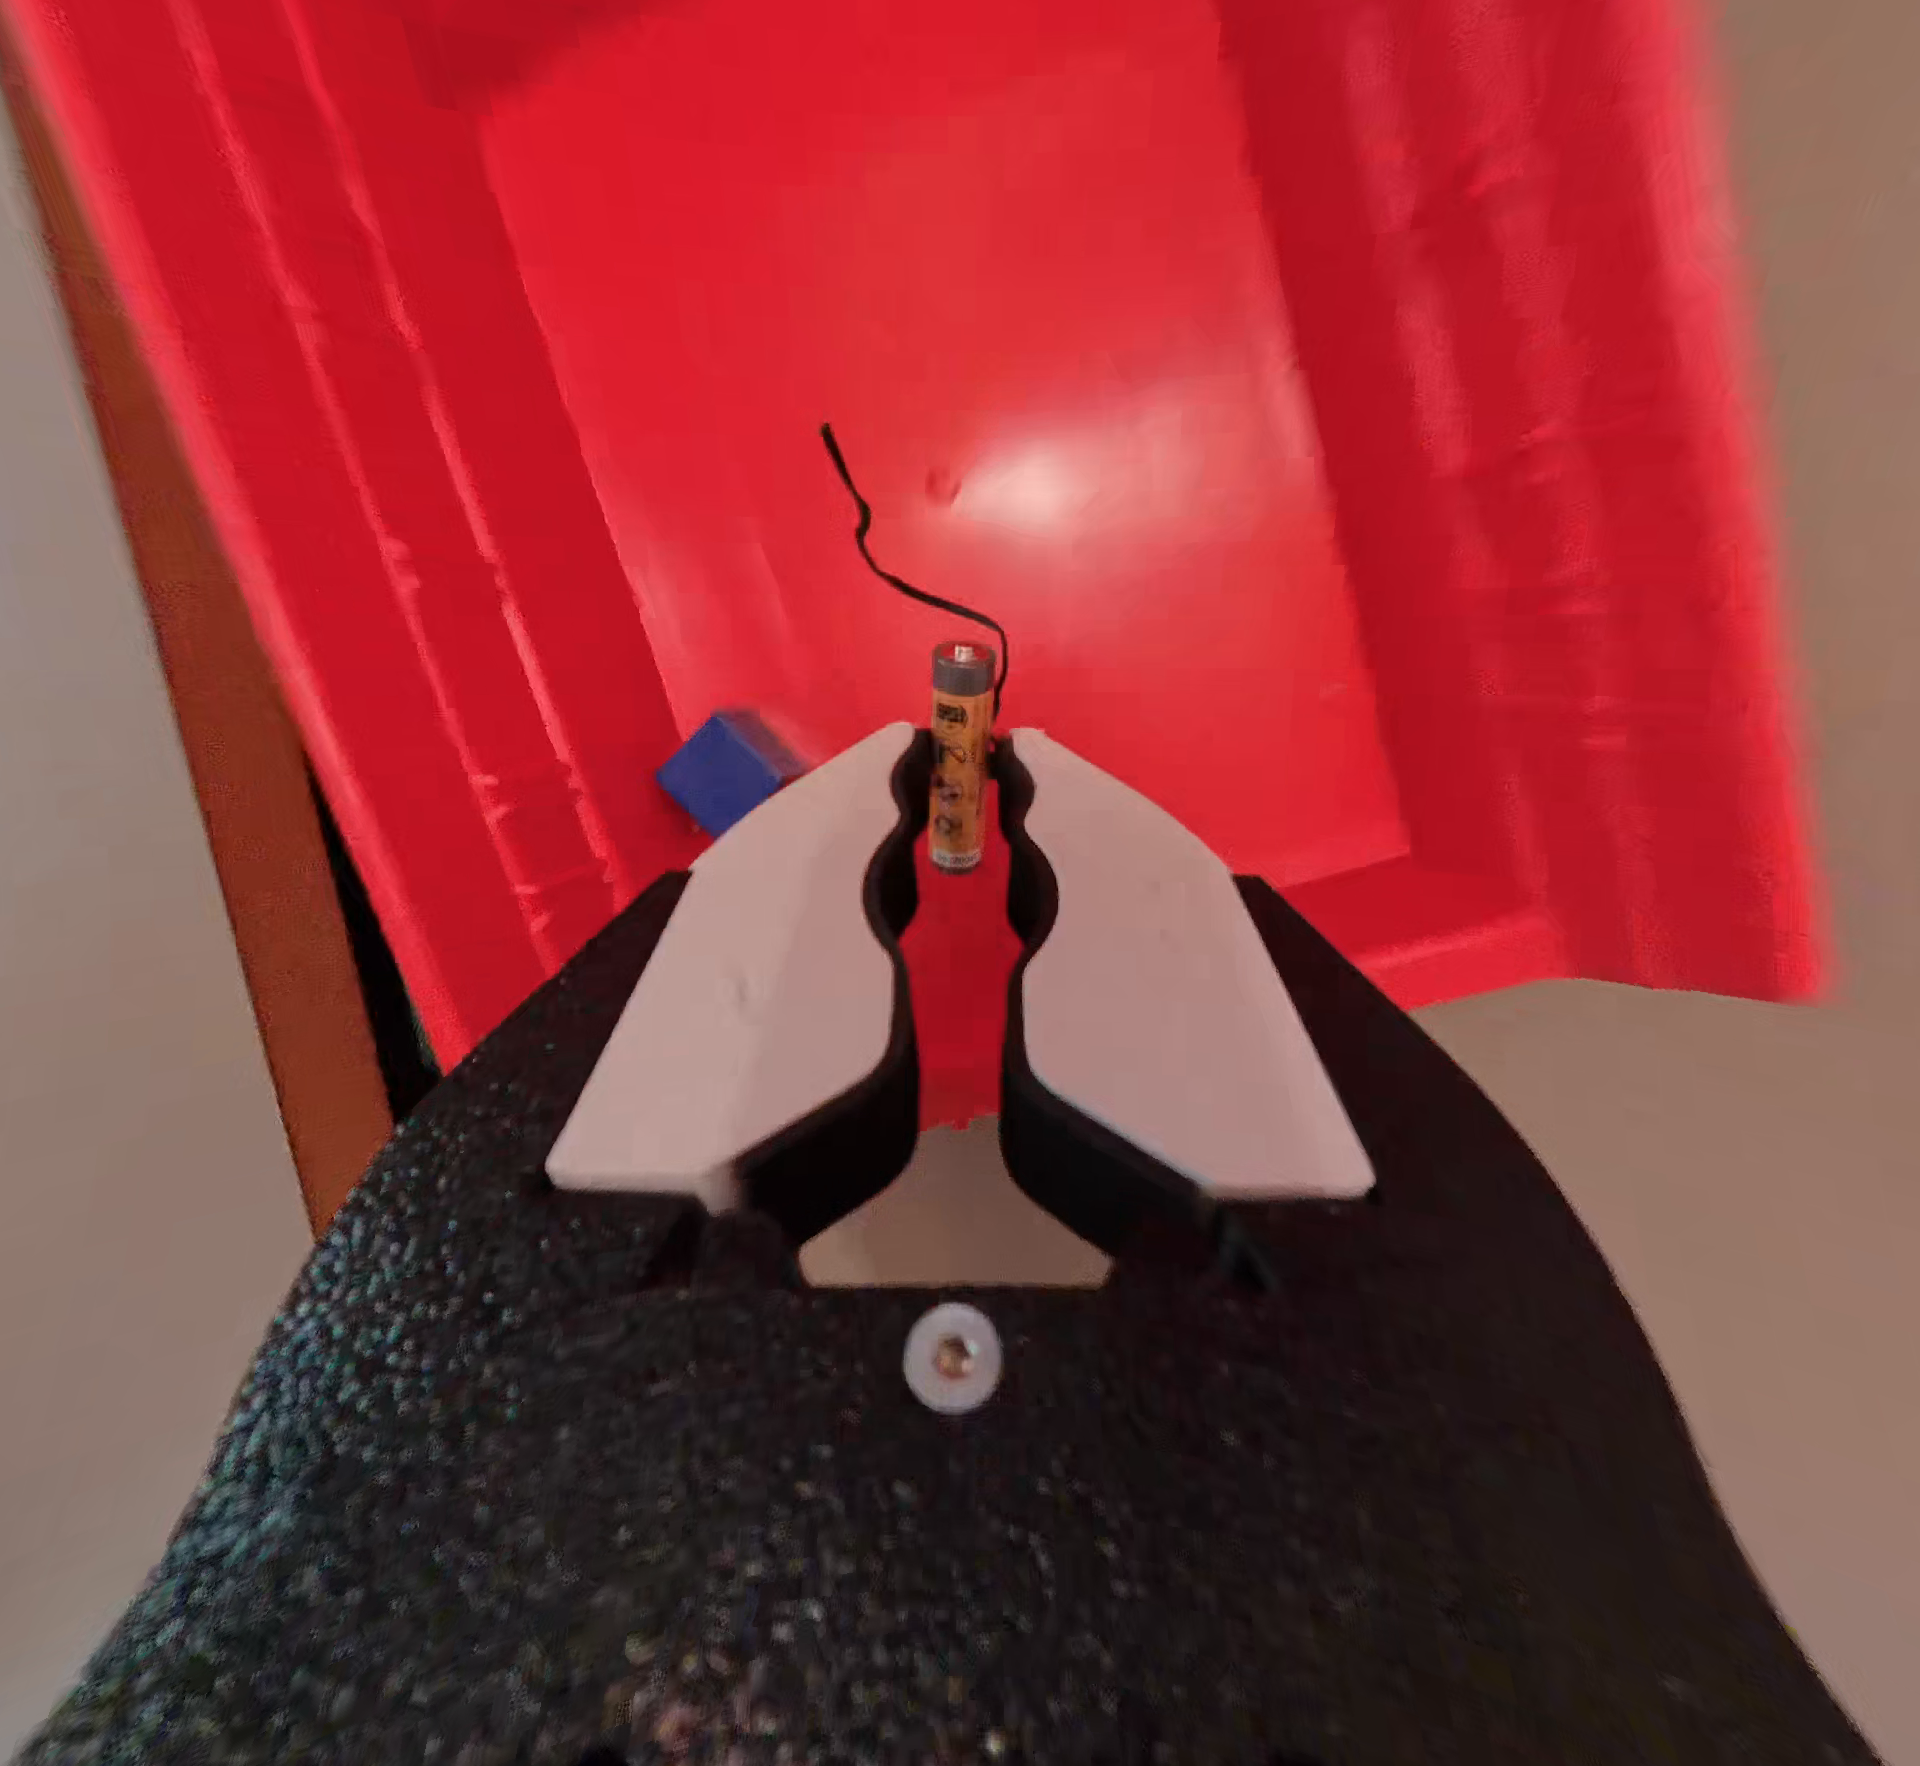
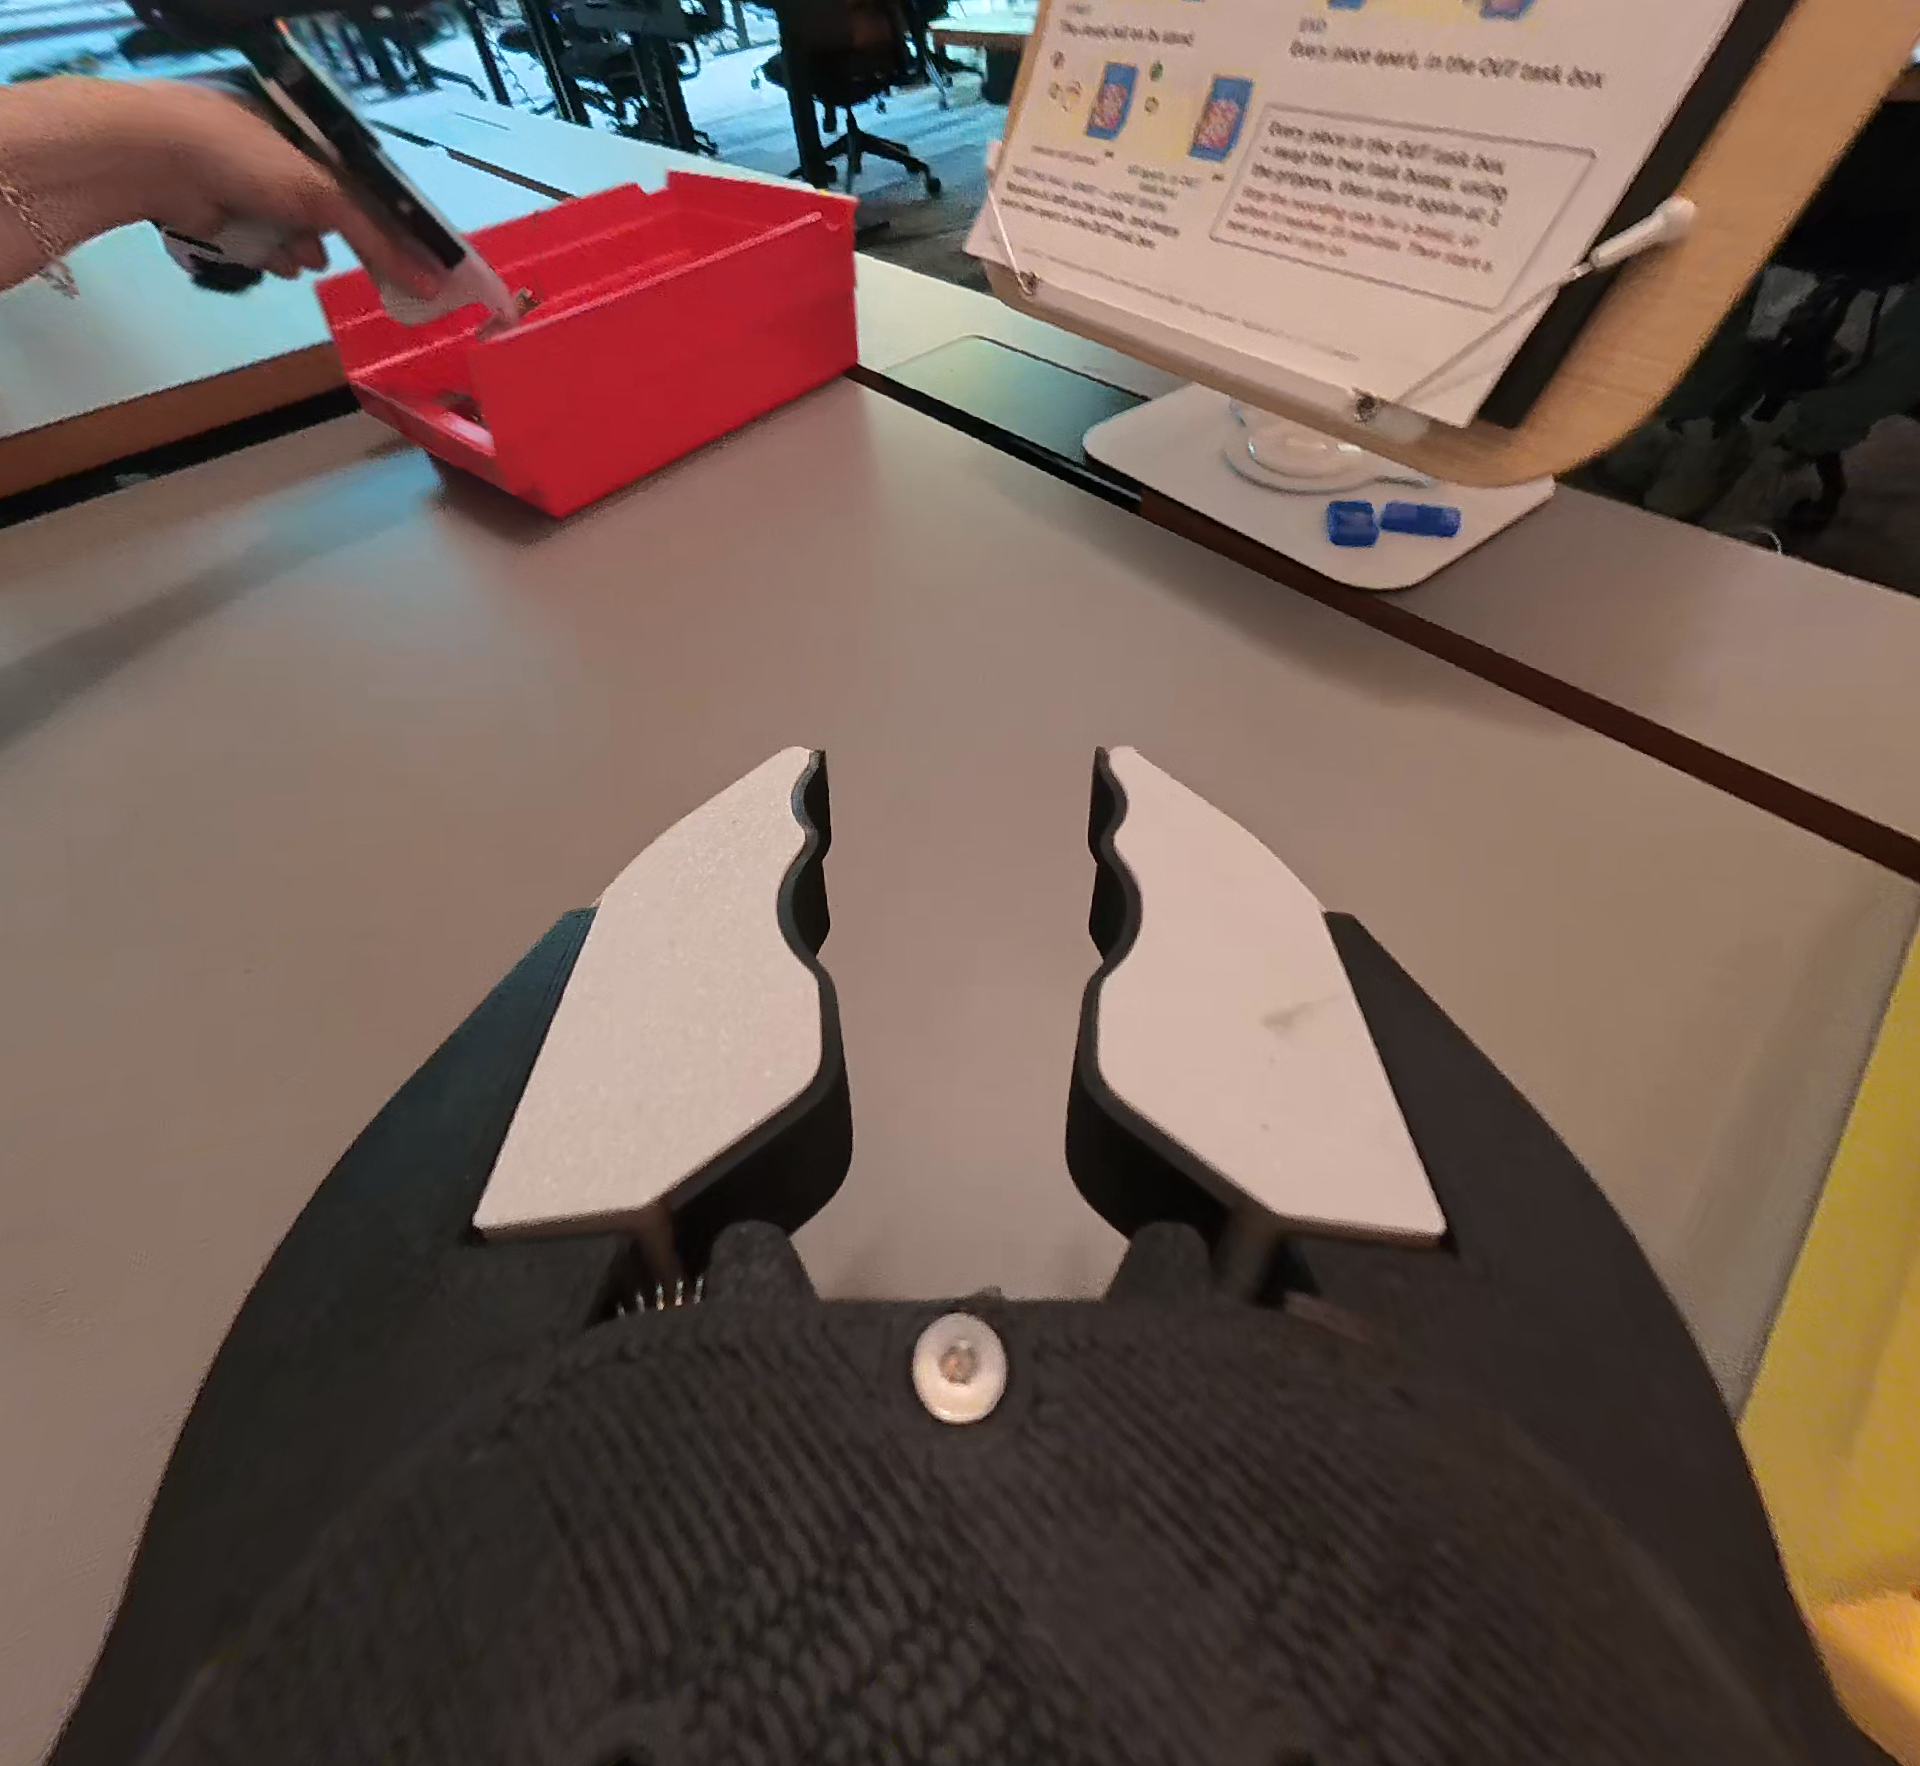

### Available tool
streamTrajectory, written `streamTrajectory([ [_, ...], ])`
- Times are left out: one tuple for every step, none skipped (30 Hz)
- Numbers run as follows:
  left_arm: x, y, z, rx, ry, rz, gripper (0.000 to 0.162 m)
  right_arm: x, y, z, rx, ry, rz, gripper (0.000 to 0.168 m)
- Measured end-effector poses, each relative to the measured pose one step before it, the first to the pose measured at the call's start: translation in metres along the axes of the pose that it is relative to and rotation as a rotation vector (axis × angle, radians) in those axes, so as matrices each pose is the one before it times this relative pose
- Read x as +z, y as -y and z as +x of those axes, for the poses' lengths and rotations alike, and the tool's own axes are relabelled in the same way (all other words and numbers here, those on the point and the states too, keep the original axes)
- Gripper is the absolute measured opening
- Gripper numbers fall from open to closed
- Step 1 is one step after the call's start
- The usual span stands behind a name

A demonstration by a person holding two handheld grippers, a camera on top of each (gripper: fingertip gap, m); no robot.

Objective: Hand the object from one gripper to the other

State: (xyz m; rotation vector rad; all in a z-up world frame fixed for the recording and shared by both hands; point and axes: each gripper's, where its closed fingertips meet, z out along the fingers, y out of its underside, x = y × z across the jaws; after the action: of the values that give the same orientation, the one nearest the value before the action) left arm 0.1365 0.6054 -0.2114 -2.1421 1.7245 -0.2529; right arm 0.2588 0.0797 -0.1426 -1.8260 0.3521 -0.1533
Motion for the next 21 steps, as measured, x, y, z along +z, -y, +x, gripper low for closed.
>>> streamTrajectory([
  [-0.01577, 0.01181, 0.00745, 0.0004, -0.0179, 0.0898, 0.012, 0.00104, 0.00349, -0.00605, -0.0133, 0.0110, 0.0122, 0.048],
  [-0.01703, 0.01447, 0.01174, 0.0011, -0.0360, 0.1054, 0.012, 0.00127, 0.00361, -0.00655, -0.0156, 0.0112, 0.0126, 0.048],
  [-0.01753, 0.01619, 0.01606, -0.0046, -0.0501, 0.1149, 0.012, 0.00128, 0.00400, -0.00680, -0.0158, 0.0076, 0.0149, 0.048],
  [-0.01677, 0.01599, 0.02074, -0.0081, -0.0650, 0.1114, 0.012, 0.00157, 0.00451, -0.00718, -0.0158, 0.0065, 0.0173, 0.048],
  [-0.01487, 0.01502, 0.02595, -0.0045, -0.0811, 0.1047, 0.012, 0.00191, 0.00570, -0.00820, -0.0155, 0.0085, 0.0246, 0.048],
  [-0.01178, 0.01344, 0.02916, 0.0036, -0.0857, 0.0994, 0.012, 0.00255, 0.00663, -0.00854, -0.0092, 0.0065, 0.0324, 0.047],
  [-0.00820, 0.01052, 0.02960, 0.0079, -0.0757, 0.0884, 0.012, 0.00305, 0.00747, -0.00950, -0.0021, 0.0068, 0.0357, 0.047],
  [-0.00464, 0.00643, 0.02953, 0.0076, -0.0694, 0.0710, 0.012, 0.00333, 0.00789, -0.01089, 0.0007, 0.0111, 0.0375, 0.047],
  [-0.00155, 0.00254, 0.02976, 0.0100, -0.0678, 0.0568, 0.012, 0.00328, 0.00819, -0.01177, -0.0007, 0.0096, 0.0420, 0.047],
  [0.00075, -0.00021, 0.02832, 0.0091, -0.0585, 0.0509, 0.012, 0.00299, 0.00808, -0.01197, -0.0050, 0.0048, 0.0470, 0.048],
  [0.00225, -0.00239, 0.02637, 0.0070, -0.0494, 0.0429, 0.011, 0.00251, 0.00683, -0.01274, -0.0099, 0.0056, 0.0454, 0.049],
  [0.00316, -0.00435, 0.02411, 0.0028, -0.0429, 0.0315, 0.011, 0.00224, 0.00446, -0.01376, -0.0148, 0.0121, 0.0325, 0.050],
  [0.00362, -0.00568, 0.02205, -0.0019, -0.0384, 0.0243, 0.011, 0.00193, 0.00209, -0.01302, -0.0191, 0.0086, 0.0171, 0.051],
  [0.00363, -0.00699, 0.02022, -0.0075, -0.0391, 0.0166, 0.011, 0.00166, 0.00080, -0.01078, -0.0242, -0.0038, 0.0085, 0.051],
  [0.00341, -0.00745, 0.01871, -0.0163, -0.0402, 0.0088, 0.011, 0.00096, 0.00003, -0.00968, -0.0243, -0.0065, 0.0035, 0.052],
  [0.00280, -0.00698, 0.01620, -0.0183, -0.0342, 0.0073, 0.011, -0.00002, -0.00018, -0.00983, -0.0204, 0.0006, 0.0007, 0.052],
  [0.00213, -0.00606, 0.01354, -0.0119, -0.0268, 0.0071, 0.011, -0.00074, -0.00054, -0.00843, -0.0153, 0.0010, -0.0018, 0.053],
  [0.00134, -0.00509, 0.01100, -0.0145, -0.0173, 0.0078, 0.011, -0.00140, -0.00189, -0.00667, -0.0074, -0.0021, -0.0107, 0.053],
  [0.00058, -0.00388, 0.01025, -0.0144, -0.0193, 0.0094, 0.011, -0.00136, -0.00190, -0.00630, -0.0028, 0.0012, -0.0137, 0.052],
  [0.00010, -0.00350, 0.01004, -0.0067, -0.0223, 0.0068, 0.011, -0.00111, -0.00113, -0.00629, -0.0036, 0.0060, -0.0126, 0.052],
  [-0.00010, -0.00385, 0.00785, -0.0054, -0.0123, 0.0002, 0.011, -0.00143, -0.00130, -0.00559, -0.0046, 0.0049, -0.0175, 0.053],
])
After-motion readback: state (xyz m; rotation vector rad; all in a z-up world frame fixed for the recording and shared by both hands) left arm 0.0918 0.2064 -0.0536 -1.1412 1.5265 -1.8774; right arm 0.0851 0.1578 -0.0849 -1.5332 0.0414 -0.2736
